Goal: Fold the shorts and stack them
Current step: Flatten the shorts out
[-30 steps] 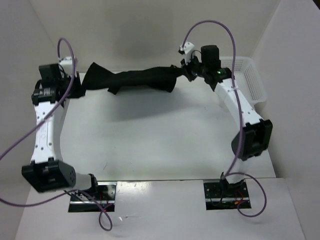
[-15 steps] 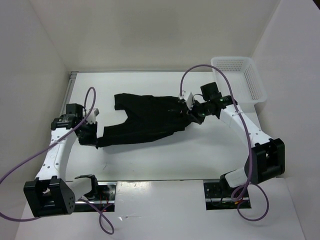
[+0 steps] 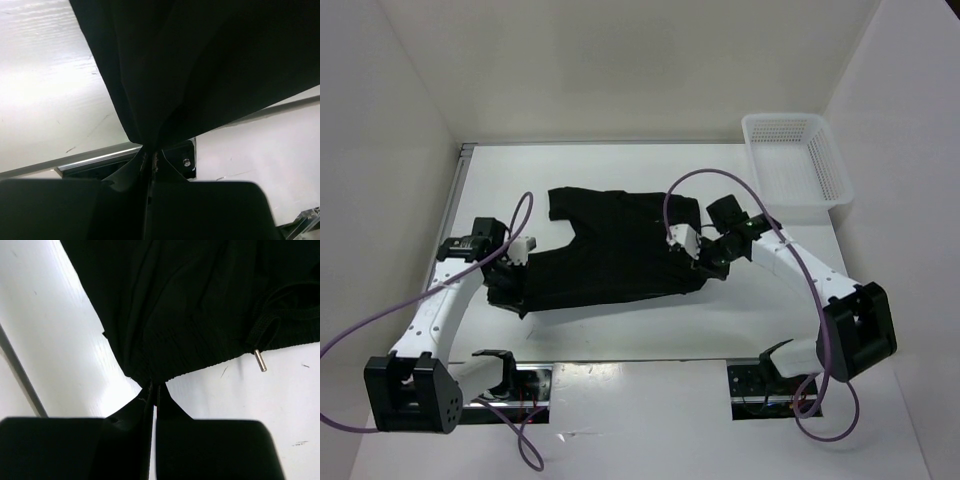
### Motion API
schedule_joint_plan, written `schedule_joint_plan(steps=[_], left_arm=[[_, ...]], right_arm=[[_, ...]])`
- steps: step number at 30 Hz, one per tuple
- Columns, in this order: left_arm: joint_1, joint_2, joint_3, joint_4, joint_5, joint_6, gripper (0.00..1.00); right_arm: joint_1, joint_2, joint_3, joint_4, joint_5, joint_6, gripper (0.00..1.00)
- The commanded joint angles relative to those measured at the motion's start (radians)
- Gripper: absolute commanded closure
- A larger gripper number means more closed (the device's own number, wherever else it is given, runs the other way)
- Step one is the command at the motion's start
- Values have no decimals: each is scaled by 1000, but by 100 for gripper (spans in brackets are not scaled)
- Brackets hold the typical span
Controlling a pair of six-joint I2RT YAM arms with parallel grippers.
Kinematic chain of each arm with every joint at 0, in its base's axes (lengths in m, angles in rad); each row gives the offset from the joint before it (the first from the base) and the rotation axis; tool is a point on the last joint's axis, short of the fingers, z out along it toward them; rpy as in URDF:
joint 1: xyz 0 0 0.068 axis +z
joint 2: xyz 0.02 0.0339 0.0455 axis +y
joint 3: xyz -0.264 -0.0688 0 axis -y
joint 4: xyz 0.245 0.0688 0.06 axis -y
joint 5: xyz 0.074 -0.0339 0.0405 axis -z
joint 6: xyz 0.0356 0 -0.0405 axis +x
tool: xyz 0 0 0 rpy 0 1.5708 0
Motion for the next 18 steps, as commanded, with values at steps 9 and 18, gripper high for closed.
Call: schedule_joint_plan(steps=[9, 18], left_arm=[[-58, -153, 17, -103, 59, 4, 69], [-58, -177, 17, -112, 39, 4, 38]], right_arm=[[165, -42, -116, -77, 189, -141, 89], [165, -102, -126, -133, 267, -173, 37]])
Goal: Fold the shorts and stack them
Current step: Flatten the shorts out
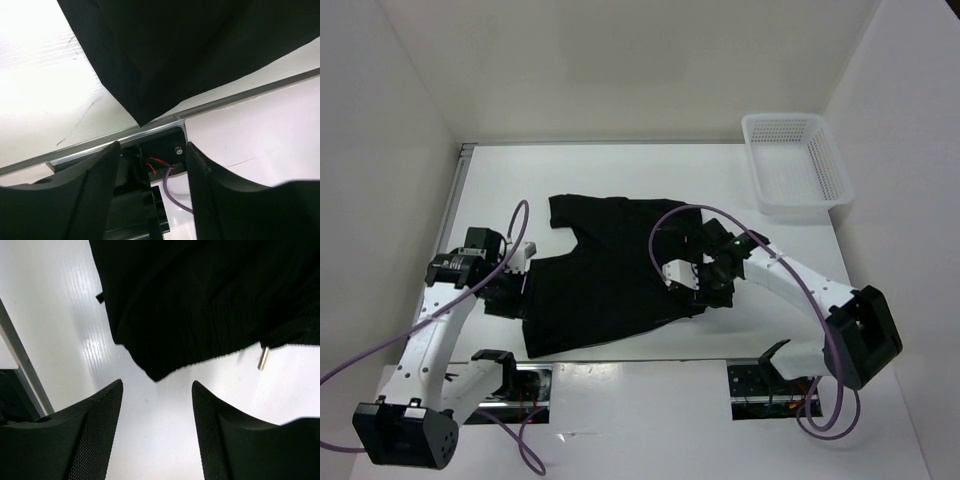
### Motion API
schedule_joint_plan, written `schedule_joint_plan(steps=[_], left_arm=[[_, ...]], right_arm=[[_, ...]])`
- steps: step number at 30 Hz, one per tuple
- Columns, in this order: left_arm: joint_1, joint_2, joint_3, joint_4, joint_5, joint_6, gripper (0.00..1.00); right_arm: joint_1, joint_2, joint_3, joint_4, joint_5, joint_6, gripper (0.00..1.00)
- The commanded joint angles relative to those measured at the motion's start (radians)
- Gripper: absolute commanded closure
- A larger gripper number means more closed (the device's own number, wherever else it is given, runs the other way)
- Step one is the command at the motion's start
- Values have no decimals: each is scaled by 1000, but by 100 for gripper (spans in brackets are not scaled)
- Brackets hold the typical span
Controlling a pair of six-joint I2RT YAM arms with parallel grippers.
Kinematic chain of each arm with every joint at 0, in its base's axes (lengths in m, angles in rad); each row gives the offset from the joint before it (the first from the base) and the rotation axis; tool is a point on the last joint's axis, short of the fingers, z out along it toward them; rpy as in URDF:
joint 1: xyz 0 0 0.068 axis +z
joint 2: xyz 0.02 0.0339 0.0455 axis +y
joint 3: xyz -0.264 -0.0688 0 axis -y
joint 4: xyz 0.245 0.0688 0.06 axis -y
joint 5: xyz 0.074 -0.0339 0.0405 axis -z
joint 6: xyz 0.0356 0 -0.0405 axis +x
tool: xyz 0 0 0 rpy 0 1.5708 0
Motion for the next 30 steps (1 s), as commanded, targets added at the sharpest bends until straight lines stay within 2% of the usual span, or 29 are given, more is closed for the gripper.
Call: schedule_joint_plan(steps=[1, 2, 3, 5, 8, 11, 13, 19, 21, 22, 25, 26, 27, 28, 30], left_arm=[[11, 37, 16, -2, 2, 3, 36], [21, 60, 16, 33, -7, 3, 30], [21, 84, -25, 178, -34, 3, 26], [32, 172, -56, 405, -160, 3, 26], [41, 303, -8, 582, -173, 3, 25], [32, 423, 74, 682, -147, 3, 23], [3, 494, 75, 739, -186, 3, 20], [3, 684, 84, 800, -200, 3, 18], [-6, 722, 73, 820, -191, 3, 21], [-6, 747, 73, 820, -191, 3, 23], [-6, 776, 82, 820, -191, 3, 47], [-6, 776, 82, 820, -208, 3, 58], [-6, 776, 91, 810, -220, 3, 82], [-6, 776, 91, 810, -255, 3, 89], [18, 767, 91, 800, -266, 3, 90]], right_arm=[[-1, -88, -3, -46, 40, 0, 37], [-1, -99, 6, -46, 51, 23, 35], [-1, -108, 15, -25, 51, 38, 34], [-1, -131, 27, 6, 60, 81, 34], [-28, -132, 49, 131, 37, 161, 35], [-38, -63, 78, 277, 19, 276, 36], [-48, -6, 112, 380, 4, 336, 35], [-211, 124, 234, 621, -15, 583, 31], [-259, 189, 287, 699, 29, 670, 31], [-268, 238, 314, 724, 45, 687, 31], [-268, 313, 368, 785, 94, 720, 31], [-268, 357, 379, 797, 109, 742, 31], [-268, 378, 391, 807, 109, 752, 31], [-268, 397, 412, 816, 118, 752, 31], [-268, 450, 426, 827, 128, 776, 33]])
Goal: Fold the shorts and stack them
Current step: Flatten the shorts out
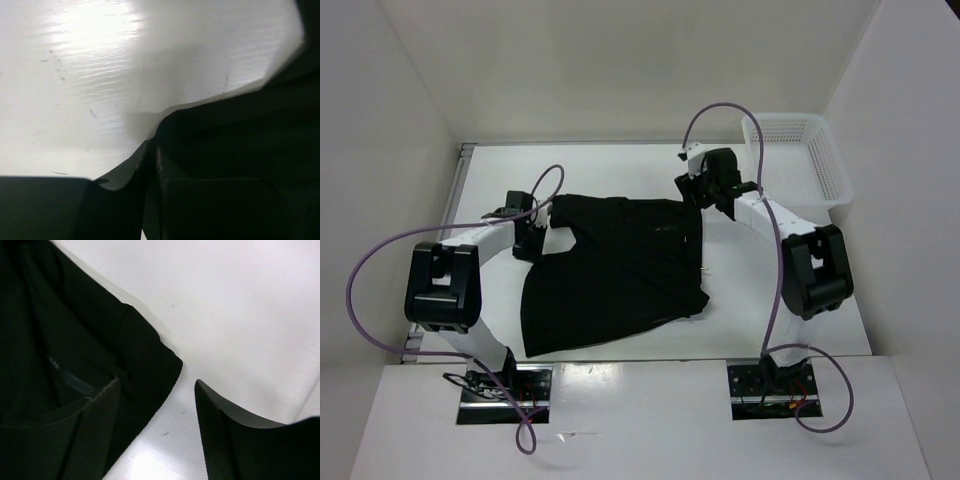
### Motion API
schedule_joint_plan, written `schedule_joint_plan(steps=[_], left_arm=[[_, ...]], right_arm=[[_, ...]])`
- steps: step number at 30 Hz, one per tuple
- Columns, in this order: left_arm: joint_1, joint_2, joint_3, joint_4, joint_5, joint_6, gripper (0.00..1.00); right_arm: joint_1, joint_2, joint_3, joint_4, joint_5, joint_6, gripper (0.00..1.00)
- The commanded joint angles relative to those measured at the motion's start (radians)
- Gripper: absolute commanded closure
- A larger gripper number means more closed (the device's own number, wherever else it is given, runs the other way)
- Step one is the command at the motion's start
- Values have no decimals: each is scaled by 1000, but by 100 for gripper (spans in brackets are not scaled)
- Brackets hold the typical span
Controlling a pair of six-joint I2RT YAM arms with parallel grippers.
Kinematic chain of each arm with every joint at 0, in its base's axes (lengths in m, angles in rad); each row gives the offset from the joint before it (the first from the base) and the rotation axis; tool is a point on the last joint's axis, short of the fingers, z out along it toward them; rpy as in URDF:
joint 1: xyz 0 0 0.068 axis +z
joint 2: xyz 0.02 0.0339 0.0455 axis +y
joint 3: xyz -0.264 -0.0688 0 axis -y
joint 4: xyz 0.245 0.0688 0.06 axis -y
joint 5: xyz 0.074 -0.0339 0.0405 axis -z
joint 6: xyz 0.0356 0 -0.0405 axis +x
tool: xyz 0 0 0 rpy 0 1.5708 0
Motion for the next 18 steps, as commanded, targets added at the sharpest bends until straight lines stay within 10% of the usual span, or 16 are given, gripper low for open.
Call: schedule_joint_plan(steps=[1, 6, 18], left_arm=[[20, 12, 9, -20, -65, 5, 82], [31, -19, 181, -114, 31, 5, 30], [31, 252, 422, -56, 169, 5, 25]], right_arm=[[6, 72, 63, 93, 49, 76, 34], [6, 144, 98, 113, 67, 112, 38], [-54, 250, 99, 110, 26, 129, 40]])
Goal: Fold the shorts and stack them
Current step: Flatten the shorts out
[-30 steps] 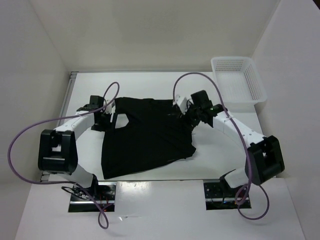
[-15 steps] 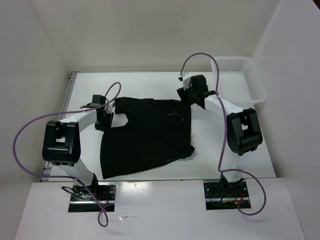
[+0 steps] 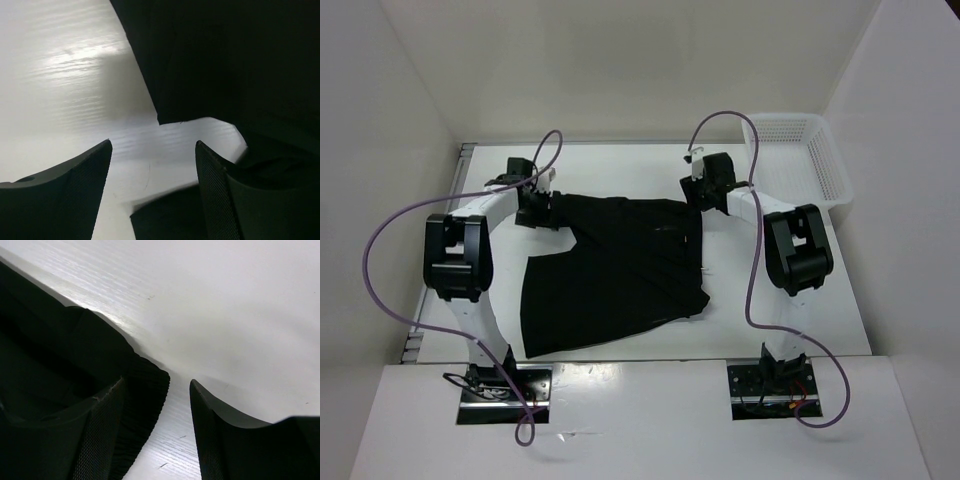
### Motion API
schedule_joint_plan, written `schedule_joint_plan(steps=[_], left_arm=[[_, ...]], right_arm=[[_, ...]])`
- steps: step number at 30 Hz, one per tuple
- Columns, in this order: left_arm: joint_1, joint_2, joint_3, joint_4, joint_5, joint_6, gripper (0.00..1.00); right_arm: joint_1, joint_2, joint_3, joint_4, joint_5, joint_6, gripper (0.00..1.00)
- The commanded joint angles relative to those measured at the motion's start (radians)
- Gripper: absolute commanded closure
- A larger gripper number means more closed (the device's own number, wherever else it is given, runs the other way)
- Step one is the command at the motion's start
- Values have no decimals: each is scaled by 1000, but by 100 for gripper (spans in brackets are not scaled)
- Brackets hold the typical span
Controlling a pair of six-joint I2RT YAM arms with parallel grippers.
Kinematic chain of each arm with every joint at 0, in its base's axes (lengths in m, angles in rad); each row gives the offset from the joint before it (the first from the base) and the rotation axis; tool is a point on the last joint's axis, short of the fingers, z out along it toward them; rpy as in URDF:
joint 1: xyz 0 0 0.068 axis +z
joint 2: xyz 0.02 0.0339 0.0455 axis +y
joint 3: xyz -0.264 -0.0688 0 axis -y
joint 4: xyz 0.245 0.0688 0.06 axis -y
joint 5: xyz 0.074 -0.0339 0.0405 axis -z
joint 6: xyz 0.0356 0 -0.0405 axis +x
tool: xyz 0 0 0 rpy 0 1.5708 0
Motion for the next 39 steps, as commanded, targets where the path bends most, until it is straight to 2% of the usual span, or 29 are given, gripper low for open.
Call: schedule_joint_plan(steps=[1, 5, 10, 12, 14, 15, 17, 18, 19, 21, 24, 28, 31, 34, 36, 37, 38, 39], left_arm=[[2, 50, 38, 7, 69, 3, 25], [-7, 118, 77, 18, 69, 3, 28], [-25, 142, 98, 27, 89, 3, 39], [-26, 152, 109, 27, 100, 3, 47], [-26, 152, 109, 36, 125, 3, 56], [-26, 162, 118, 36, 125, 3, 68], [-35, 172, 118, 48, 125, 3, 83], [-35, 172, 118, 59, 125, 3, 95], [-35, 172, 129, 59, 125, 3, 100], [-35, 172, 129, 59, 125, 3, 100], [-26, 149, 140, 7, 125, 3, 100], [10, 35, 63, -92, 73, 3, 100], [36, -77, -41, -191, -1, 3, 100], [36, -176, -122, -302, -68, 3, 100], [8, -225, -184, -303, -127, 3, 100], [-1, -236, -214, -292, -138, 3, 96], [-1, -236, -254, -292, -138, 3, 72], [-13, -236, -264, -292, -138, 3, 55]], right_arm=[[-13, 20, 23, 51, -11, 7, 40], [-13, 55, 23, 51, -32, 7, 40], [-13, 75, 32, 51, -32, -22, 42], [-13, 84, 32, 51, -32, -31, 45], [-13, 95, 32, 42, -52, -43, 49], [-13, 95, 41, 42, -52, -43, 55], [-13, 104, 50, 31, -52, -53, 62], [-13, 104, 51, 31, -52, -53, 70], [-13, 113, 51, 31, -52, -53, 74], [-13, 113, 60, 31, -41, -62, 82], [-13, 113, 72, 42, -17, -62, 89], [-13, 93, 90, 74, 57, -74, 100], [-13, 93, 118, 102, 115, -83, 100], [-13, 93, 153, 91, 97, -83, 100], [-4, 93, 153, 91, 79, -83, 100], [5, 93, 153, 91, 63, -100, 100], [5, 103, 153, 82, 48, -112, 100], [17, 103, 153, 71, 31, -125, 100]])
